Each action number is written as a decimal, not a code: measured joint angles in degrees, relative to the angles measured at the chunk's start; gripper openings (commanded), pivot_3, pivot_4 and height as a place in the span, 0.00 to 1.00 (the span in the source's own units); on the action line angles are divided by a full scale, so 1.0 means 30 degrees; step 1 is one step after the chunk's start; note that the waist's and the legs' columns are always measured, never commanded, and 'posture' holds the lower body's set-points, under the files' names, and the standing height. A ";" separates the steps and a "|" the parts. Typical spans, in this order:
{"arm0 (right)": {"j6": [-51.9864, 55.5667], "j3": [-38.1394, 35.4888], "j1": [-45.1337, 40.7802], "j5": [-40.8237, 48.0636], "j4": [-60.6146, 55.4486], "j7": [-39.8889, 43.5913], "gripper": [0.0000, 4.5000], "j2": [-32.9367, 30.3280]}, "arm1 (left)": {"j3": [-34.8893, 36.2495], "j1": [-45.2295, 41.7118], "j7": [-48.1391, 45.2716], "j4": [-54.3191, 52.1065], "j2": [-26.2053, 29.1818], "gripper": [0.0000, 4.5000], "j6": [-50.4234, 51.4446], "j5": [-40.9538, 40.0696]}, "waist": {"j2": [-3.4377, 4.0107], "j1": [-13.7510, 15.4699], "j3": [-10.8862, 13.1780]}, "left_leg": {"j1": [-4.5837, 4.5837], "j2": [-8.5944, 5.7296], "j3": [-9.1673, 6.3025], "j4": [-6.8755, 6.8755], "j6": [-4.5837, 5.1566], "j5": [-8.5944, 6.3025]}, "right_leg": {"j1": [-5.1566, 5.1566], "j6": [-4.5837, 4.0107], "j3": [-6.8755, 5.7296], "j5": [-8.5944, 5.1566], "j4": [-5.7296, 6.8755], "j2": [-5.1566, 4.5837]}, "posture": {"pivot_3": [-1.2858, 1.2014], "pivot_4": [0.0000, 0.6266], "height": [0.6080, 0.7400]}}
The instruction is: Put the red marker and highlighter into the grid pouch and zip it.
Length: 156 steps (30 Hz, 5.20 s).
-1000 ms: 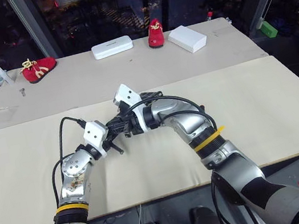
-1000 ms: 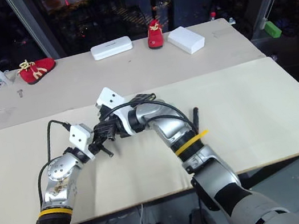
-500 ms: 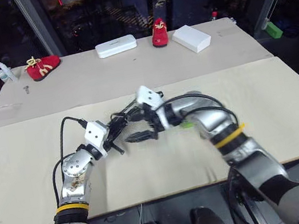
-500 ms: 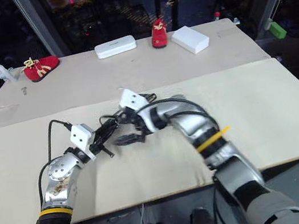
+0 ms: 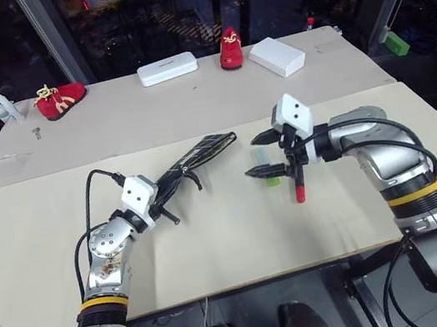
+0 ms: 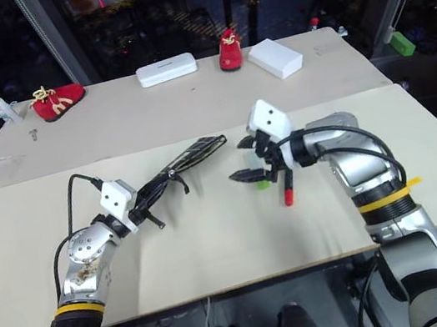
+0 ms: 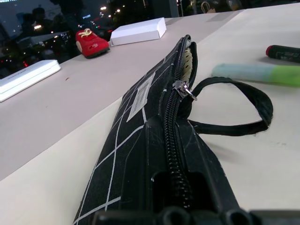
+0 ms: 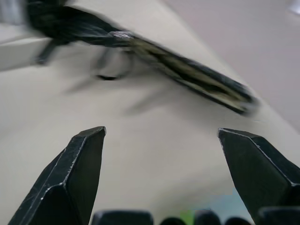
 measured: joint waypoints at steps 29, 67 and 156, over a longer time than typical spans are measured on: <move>1.1734 -0.5133 0.6664 -0.0171 -0.7508 -1.3258 0.83 0.5337 | 0.0068 0.0520 0.0062 -0.0368 -0.0120 0.00 0.0022 -0.0184 | 0.0000 0.0194 -0.0005 | 0.0065 0.0005 0.0029 -0.0001 0.0013 -0.0004 | 0.0054 -0.0001 0.0017 0.0000 0.0011 0.0012 | 0.52 0.24 1.00; -1.5407 0.5179 0.2245 -0.8917 -0.0358 -0.5608 0.11 -0.2410 | -0.0123 0.0383 -0.1674 -0.0212 -0.0055 0.00 -0.0009 -0.0996 | -0.0138 0.0227 -0.0040 | 0.0265 0.0057 0.0070 -0.0031 0.0032 -0.0044 | 0.0267 0.0034 -0.0001 -0.0024 -0.0101 0.0068 | 0.52 0.24 1.00; 0.2762 0.1373 0.3727 -0.2269 -0.0028 -1.0144 0.23 0.5021 | -0.0223 0.0935 -0.1357 -0.1664 -0.0205 0.00 0.0789 -0.1006 | -0.0131 0.0206 -0.0048 | 0.0353 0.0259 0.0123 -0.0024 -0.0063 -0.0095 | 0.0310 -0.0097 0.0041 0.0038 -0.0103 0.0274 | 0.52 0.24 1.00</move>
